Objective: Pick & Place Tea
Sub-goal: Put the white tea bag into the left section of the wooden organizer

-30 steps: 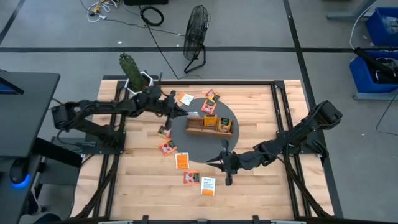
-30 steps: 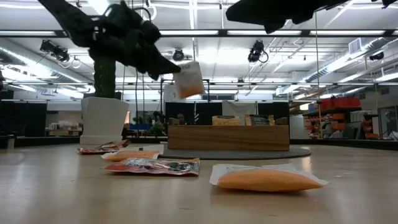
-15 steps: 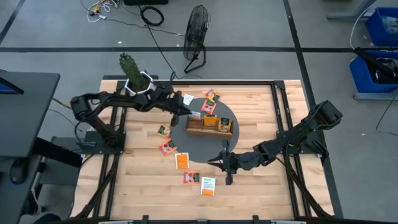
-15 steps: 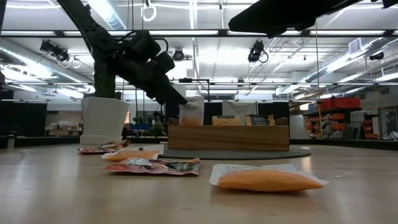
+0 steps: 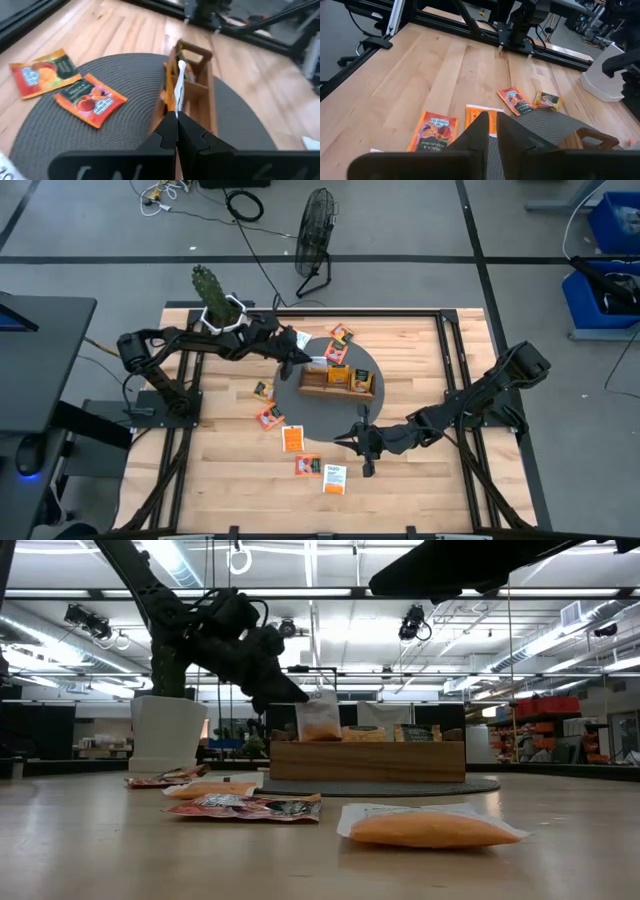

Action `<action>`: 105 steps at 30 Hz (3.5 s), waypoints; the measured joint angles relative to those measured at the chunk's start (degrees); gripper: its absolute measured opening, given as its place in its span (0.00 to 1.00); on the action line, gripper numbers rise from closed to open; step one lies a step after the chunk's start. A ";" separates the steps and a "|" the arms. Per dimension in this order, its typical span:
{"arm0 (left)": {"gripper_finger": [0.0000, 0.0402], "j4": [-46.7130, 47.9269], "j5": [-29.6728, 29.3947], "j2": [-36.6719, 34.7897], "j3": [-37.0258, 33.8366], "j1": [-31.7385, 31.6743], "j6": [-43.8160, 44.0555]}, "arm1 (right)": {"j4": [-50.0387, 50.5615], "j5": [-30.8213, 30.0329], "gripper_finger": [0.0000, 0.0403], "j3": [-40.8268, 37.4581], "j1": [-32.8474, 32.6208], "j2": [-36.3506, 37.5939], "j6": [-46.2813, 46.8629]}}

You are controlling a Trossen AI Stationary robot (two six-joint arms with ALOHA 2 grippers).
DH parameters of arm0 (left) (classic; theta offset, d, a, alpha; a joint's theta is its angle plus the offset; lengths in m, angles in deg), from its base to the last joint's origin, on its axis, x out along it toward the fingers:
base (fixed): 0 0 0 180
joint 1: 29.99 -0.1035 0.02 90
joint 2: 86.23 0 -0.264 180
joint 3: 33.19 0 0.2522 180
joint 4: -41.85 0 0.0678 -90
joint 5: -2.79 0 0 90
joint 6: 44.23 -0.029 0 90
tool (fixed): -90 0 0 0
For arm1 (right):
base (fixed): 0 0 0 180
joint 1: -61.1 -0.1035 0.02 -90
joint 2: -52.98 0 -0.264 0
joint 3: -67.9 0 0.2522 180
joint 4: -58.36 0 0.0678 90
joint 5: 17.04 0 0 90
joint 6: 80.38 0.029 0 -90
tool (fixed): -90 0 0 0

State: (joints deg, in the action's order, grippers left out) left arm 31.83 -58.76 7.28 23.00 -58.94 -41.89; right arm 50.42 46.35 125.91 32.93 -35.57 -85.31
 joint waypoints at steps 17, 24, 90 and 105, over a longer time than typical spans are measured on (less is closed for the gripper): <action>0.00 7.02 -6.97 -0.15 -0.04 3.08 -2.61 | 1.29 0.00 0.10 0.04 0.00 0.00 1.03; 0.01 7.92 -10.08 -0.15 -0.04 4.48 -4.45 | 1.29 0.00 0.10 0.04 0.00 0.00 1.03; 0.42 2.87 -39.60 -13.75 -2.70 40.95 -3.01 | 7.84 23.88 0.51 0.09 -2.34 -13.57 93.10; 0.42 4.43 -41.59 -13.75 -2.69 44.07 -3.03 | 2.82 23.56 0.51 0.13 0.47 -17.01 94.36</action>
State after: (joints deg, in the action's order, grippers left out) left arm 36.26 -100.35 -6.47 20.31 -14.87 -44.92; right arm 53.25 69.91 126.04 33.40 -52.59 9.05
